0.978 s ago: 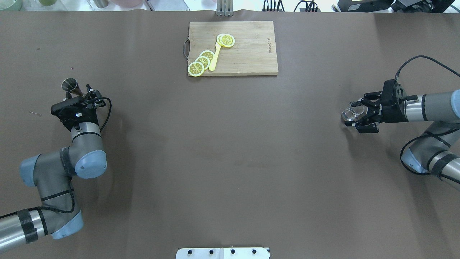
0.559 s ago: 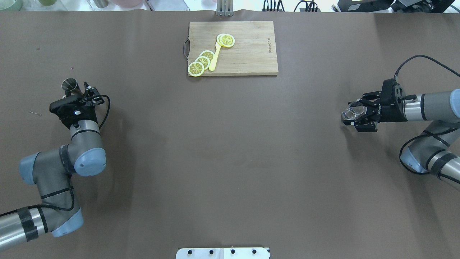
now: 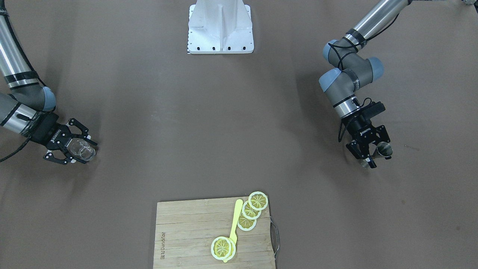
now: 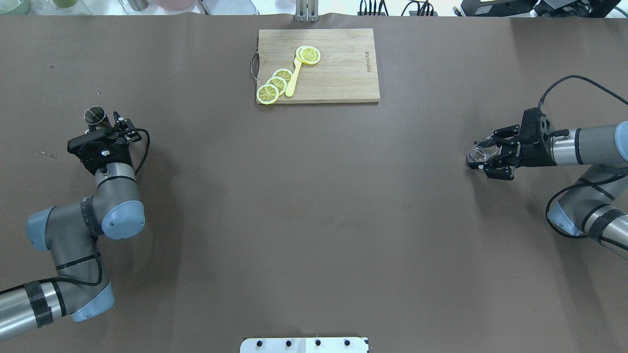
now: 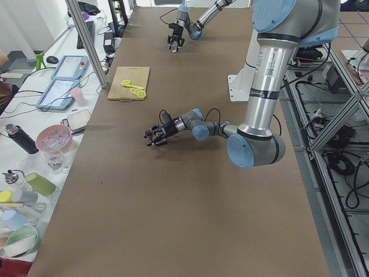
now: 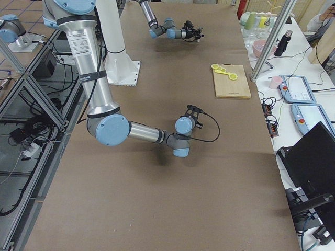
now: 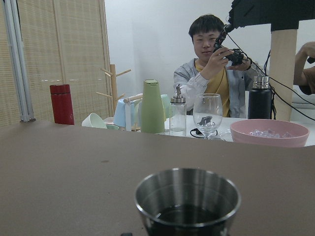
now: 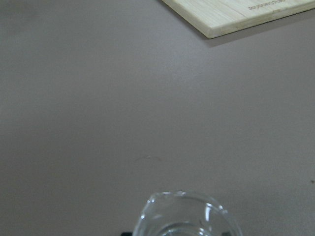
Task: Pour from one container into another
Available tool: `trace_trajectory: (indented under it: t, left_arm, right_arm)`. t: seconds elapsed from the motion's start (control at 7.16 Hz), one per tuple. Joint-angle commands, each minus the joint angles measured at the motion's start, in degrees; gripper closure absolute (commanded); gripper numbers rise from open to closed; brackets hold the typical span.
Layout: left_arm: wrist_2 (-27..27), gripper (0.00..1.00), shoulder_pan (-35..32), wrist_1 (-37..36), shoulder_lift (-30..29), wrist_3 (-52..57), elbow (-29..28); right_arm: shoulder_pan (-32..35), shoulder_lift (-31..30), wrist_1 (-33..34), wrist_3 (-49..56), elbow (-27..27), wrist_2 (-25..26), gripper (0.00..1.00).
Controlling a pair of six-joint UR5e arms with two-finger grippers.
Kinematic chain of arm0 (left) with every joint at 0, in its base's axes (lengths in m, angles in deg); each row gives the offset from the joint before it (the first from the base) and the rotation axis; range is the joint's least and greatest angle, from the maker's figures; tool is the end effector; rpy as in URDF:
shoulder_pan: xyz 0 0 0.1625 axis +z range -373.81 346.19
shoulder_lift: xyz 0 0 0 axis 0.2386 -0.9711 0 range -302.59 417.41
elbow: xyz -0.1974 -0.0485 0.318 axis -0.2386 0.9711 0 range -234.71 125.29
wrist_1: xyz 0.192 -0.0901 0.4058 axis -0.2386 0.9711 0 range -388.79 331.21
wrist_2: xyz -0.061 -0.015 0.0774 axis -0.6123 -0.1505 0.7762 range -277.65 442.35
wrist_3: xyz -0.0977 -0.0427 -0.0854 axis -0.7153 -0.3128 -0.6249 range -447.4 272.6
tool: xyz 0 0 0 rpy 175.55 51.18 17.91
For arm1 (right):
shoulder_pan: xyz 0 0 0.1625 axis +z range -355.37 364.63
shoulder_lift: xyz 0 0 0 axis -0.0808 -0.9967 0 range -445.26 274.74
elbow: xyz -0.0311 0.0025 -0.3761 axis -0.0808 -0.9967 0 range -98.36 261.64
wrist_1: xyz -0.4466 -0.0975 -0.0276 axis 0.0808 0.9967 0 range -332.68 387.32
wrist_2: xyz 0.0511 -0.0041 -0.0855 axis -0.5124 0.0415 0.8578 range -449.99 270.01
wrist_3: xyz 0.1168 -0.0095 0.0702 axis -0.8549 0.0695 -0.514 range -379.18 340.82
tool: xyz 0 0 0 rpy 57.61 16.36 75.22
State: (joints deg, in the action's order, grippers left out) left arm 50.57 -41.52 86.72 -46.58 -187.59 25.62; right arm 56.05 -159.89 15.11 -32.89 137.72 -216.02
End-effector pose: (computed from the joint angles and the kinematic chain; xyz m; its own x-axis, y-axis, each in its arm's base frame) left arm 0.4597 -0.5232 0.5085 0.6464 -0.4447 -0.6200 0.7453 0.1939 0.6379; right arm -0.3554 -0.5303 0.5789 0.2762 -0.9135 0.2987 0.0035 0.3118 0.9502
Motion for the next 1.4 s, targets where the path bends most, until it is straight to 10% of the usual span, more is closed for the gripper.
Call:
trace_trajectory:
  t: [0.0, 1.26]
  left_arm:
    - [-0.03, 0.35, -0.06, -0.02, -0.78, -0.01, -0.79]
    - [0.41, 0.50, -0.06, -0.20, -1.22, 0.43, -2.37]
  right_arm:
    - [0.00, -0.16, -0.01, 0.00, 0.00, 0.00, 0.40]
    - [1.14, -0.07, 0.16, 0.00, 2.01, -0.35, 0.92]
